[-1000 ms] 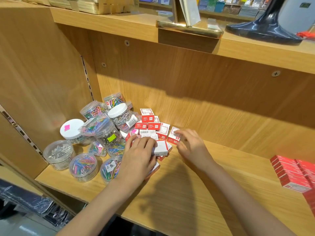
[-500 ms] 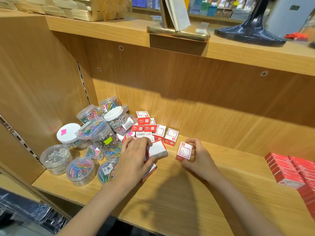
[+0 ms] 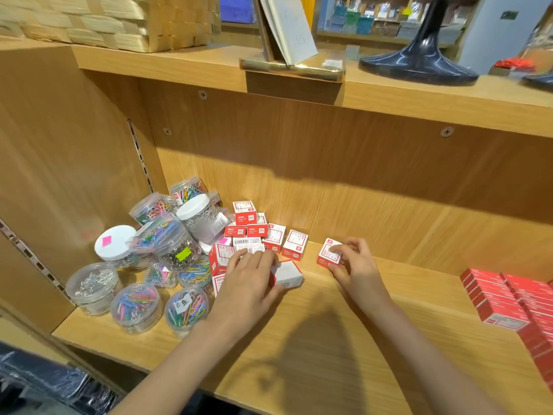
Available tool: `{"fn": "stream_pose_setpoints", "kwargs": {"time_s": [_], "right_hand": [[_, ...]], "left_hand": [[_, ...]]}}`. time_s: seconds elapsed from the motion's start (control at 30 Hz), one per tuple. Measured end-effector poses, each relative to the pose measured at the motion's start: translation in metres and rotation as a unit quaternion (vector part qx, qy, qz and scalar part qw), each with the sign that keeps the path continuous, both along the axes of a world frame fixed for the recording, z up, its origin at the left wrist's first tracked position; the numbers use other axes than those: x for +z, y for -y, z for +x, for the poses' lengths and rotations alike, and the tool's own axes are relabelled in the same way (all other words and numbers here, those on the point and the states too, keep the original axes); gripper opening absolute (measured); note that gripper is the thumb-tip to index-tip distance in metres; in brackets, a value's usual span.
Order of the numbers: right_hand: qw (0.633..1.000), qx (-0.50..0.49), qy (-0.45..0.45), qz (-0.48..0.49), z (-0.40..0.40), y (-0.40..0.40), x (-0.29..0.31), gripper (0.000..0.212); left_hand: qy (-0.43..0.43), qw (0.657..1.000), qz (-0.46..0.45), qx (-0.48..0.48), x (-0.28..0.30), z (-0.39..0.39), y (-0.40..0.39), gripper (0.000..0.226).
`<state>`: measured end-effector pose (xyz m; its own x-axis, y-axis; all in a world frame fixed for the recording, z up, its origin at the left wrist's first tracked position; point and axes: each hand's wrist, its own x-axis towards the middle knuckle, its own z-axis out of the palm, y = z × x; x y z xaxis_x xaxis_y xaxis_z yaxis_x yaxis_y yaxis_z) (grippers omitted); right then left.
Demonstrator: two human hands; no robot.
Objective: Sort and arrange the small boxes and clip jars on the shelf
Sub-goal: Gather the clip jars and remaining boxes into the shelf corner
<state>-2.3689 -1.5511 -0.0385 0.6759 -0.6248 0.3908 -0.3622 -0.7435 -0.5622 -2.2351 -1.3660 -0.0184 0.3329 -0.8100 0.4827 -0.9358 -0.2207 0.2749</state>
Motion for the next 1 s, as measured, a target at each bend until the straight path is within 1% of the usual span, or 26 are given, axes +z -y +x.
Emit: {"fn": "stream_pose_setpoints", "kwargs": {"time_s": [0.1, 0.23, 0.3, 0.33, 0.4, 0.43, 0.5, 0.53, 0.57, 0.6, 0.63, 0.67, 0.7, 0.73, 0.77, 0.8, 0.83, 0.87, 0.9, 0.93, 0.97, 1.0], "right_hand": [[0.999, 0.023, -0.026, -0.011, 0.008, -0.002, 0.002, 0.025], [0.997, 0.042, -0.062, -0.019, 0.023, -0.002, 0.009, 0.030], [0.997, 0.050, -0.054, -0.018, 0.025, -0.006, 0.014, 0.031], [0.998, 0.060, -0.034, -0.016, 0.024, -0.010, 0.016, 0.031], [0.994, 0.109, 0.005, -0.002, 0.018, -0.021, 0.019, 0.032], [0.989, 0.149, 0.008, 0.011, 0.016, -0.028, 0.018, 0.035], [0.974, 0.221, -0.032, 0.023, 0.014, -0.041, 0.010, 0.049], [0.969, 0.241, -0.060, 0.019, 0.015, -0.044, 0.005, 0.055], [0.966, 0.248, -0.074, 0.014, 0.017, -0.046, 0.001, 0.057], [0.967, 0.244, -0.070, 0.017, 0.018, -0.046, -0.001, 0.055], [0.970, 0.234, -0.052, 0.039, 0.018, -0.047, -0.001, 0.052], [0.972, 0.220, -0.024, 0.084, 0.019, -0.048, 0.003, 0.049], [0.968, 0.203, 0.008, 0.147, 0.020, -0.046, 0.008, 0.048], [0.956, 0.186, 0.041, 0.222, 0.021, -0.044, 0.014, 0.049], [0.936, 0.171, 0.077, 0.296, 0.021, -0.040, 0.022, 0.049], [0.920, 0.153, 0.107, 0.345, 0.022, -0.036, 0.028, 0.047], [0.919, 0.134, 0.118, 0.352, 0.021, -0.031, 0.033, 0.047], [0.933, 0.119, 0.106, 0.322, 0.020, -0.028, 0.038, 0.047], [0.955, 0.107, 0.073, 0.268, 0.019, -0.026, 0.040, 0.046], [0.975, 0.101, 0.018, 0.195, 0.018, -0.025, 0.040, 0.046], [0.986, 0.101, -0.040, 0.125, 0.018, -0.026, 0.037, 0.048], [0.989, 0.097, -0.085, 0.068, 0.018, -0.028, 0.031, 0.048]], "left_hand": [[-0.001, 1.000, 0.015, -0.014, -0.003, 0.004, -0.004, 0.024], [-0.028, 0.997, 0.068, -0.018, -0.003, 0.004, -0.006, 0.029], [-0.014, 0.997, 0.075, -0.017, -0.002, 0.003, -0.007, 0.030], [0.000, 0.997, 0.080, -0.018, -0.001, 0.003, -0.008, 0.035], [0.016, 0.998, 0.057, -0.016, 0.004, 0.004, -0.012, 0.043], [0.018, 0.999, 0.038, -0.014, 0.007, 0.007, -0.015, 0.044], [0.032, 0.999, 0.011, -0.002, 0.010, 0.013, -0.027, 0.044], [0.041, 0.999, 0.014, 0.008, 0.010, 0.017, -0.033, 0.045], [0.046, 0.998, 0.025, 0.017, 0.009, 0.019, -0.039, 0.045], [0.044, 0.998, 0.039, 0.023, 0.008, 0.021, -0.043, 0.045], [0.038, 0.998, 0.050, 0.030, 0.006, 0.022, -0.046, 0.045], [0.032, 0.997, 0.057, 0.036, 0.005, 0.022, -0.048, 0.046], [0.029, 0.997, 0.060, 0.041, 0.005, 0.021, -0.048, 0.047], [0.026, 0.997, 0.062, 0.046, 0.005, 0.020, -0.048, 0.048], [0.023, 0.996, 0.063, 0.052, 0.007, 0.019, -0.047, 0.048], [0.012, 0.996, 0.067, 0.058, 0.007, 0.019, -0.046, 0.046], [-0.006, 0.995, 0.073, 0.062, 0.007, 0.019, -0.044, 0.045], [-0.021, 0.995, 0.077, 0.061, 0.007, 0.020, -0.044, 0.044], [-0.023, 0.996, 0.072, 0.054, 0.007, 0.022, -0.043, 0.043], [-0.018, 0.997, 0.065, 0.046, 0.006, 0.023, -0.042, 0.044], [-0.016, 0.997, 0.060, 0.041, 0.006, 0.024, -0.041, 0.046], [-0.018, 0.998, 0.055, 0.039, 0.006, 0.025, -0.041, 0.048]]}}
